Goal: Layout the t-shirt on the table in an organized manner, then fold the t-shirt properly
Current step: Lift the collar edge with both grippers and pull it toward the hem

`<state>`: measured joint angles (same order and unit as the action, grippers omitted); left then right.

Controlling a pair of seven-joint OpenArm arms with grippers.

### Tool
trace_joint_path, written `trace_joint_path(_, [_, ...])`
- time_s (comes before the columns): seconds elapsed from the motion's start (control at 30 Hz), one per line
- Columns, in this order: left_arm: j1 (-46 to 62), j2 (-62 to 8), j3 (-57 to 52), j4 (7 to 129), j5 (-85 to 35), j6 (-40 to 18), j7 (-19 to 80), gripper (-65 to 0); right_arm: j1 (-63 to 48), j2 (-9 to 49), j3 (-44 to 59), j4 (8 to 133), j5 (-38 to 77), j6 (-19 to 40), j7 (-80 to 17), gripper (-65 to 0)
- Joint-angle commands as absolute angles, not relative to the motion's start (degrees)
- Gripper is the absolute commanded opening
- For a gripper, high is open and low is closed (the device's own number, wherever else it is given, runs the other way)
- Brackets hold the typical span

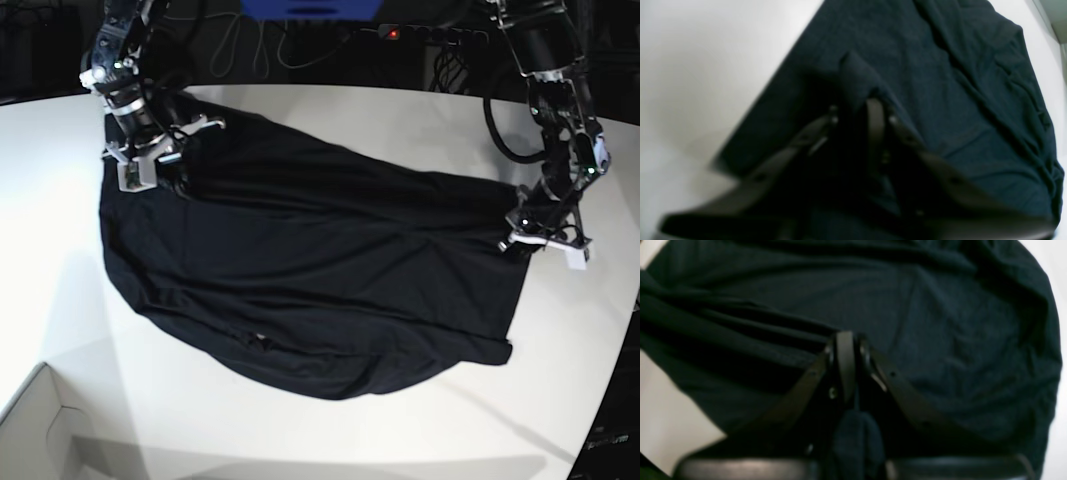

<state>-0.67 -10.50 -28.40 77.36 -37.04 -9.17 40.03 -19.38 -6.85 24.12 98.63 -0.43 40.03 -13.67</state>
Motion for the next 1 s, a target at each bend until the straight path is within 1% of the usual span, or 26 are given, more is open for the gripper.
trace_joint_path(0.0, [-1.63, -11.21, -28.62, 78.46, -37.58, -9.54, 38.37, -48.0, -18.51, -6.99, 24.40, 99.82, -0.04, 40.00, -13.05, -65.0])
trace_joint_path(0.03, [-1.63, -11.30, -28.62, 78.55, -37.58, -9.54, 38.37, -45.2, -18.42, -6.99, 24.40, 99.82, -0.31, 40.00, -14.29, -65.0])
trace_joint_path(0.1, [-1.63, -11.30, -28.70, 78.55, -37.67, -9.54, 38.37, -41.9, -18.33, -6.99, 24.40, 99.82, -0.31, 40.00, -16.22, -65.0])
trace_joint_path(0.2, [-1.63, -11.30, -28.88, 78.55, -37.67, -9.54, 38.37, -40.9, -18.33, -6.99, 24.40, 99.91, -0.31, 40.00, -17.45, -65.0])
trace_joint_path(0.23, [-1.63, -11.30, -29.05, 78.55, -37.67, -9.54, 38.29, -40.9, -18.33, -6.99, 24.40, 99.91, -0.31, 40.00, -17.54, -63.1])
trace_joint_path(0.3, [-1.45, -11.30, -29.14, 78.55, -37.67, -9.54, 38.29, -40.8, -18.42, -7.08, 24.40, 99.91, -0.31, 40.00, -17.54, -57.2])
trace_joint_path(0.43, [-1.01, -11.30, -29.23, 79.16, -38.20, -9.63, 38.73, -40.8, -18.86, -7.16, 24.40, 99.91, -0.40, 40.00, -17.54, -39.3])
trace_joint_path(0.5, [-0.31, -11.38, -29.23, 81.10, -38.11, -9.63, 38.73, -40.8, -19.03, -7.16, 24.48, 100.09, -0.31, 40.00, -17.36, -32.4])
trace_joint_path(0.57, [1.36, -11.38, -29.23, 84.09, -38.20, -9.63, 38.46, -40.7, -19.82, -7.16, 24.66, 101.05, -0.31, 40.00, -17.27, -29.3])
trace_joint_path(0.63, [3.21, -11.38, -29.41, 87.43, -37.93, -9.63, 38.29, -39.4, -20.62, -7.34, 25.45, 102.99, -0.13, 40.00, -17.36, -28.6])
trace_joint_path(0.7, [4.88, -11.30, -30.90, 89.45, -37.76, -9.63, 38.55, -33.7, -20.79, -8.57, 26.77, 104.75, -0.13, 40.00, -17.45, -28.5])
trace_joint_path(0.77, [5.93, -11.21, -32.57, 89.27, -37.67, -9.63, 38.64, -23.9, -21.41, -9.00, 28.44, 106.42, -0.13, 40.00, -17.45, -28.5])
trace_joint_path(0.9, [6.64, -11.30, -33.27, 84.88, -37.67, -9.63, 38.20, -4.4, -22.29, -9.00, 30.81, 107.21, -0.13, 40.00, -17.45, -28.5])
trace_joint_path(0.93, [6.64, -11.30, -33.27, 83.74, -37.67, -9.63, 38.20, -1.8, -22.73, -9.00, 31.08, 107.21, -0.13, 40.00, -17.45, -28.5])
trace_joint_path(0.97, [6.64, -11.30, -33.19, 82.86, -37.67, -9.63, 38.20, -0.5, -23.08, -9.00, 31.25, 107.21, -0.13, 40.00, -17.45, -28.4])
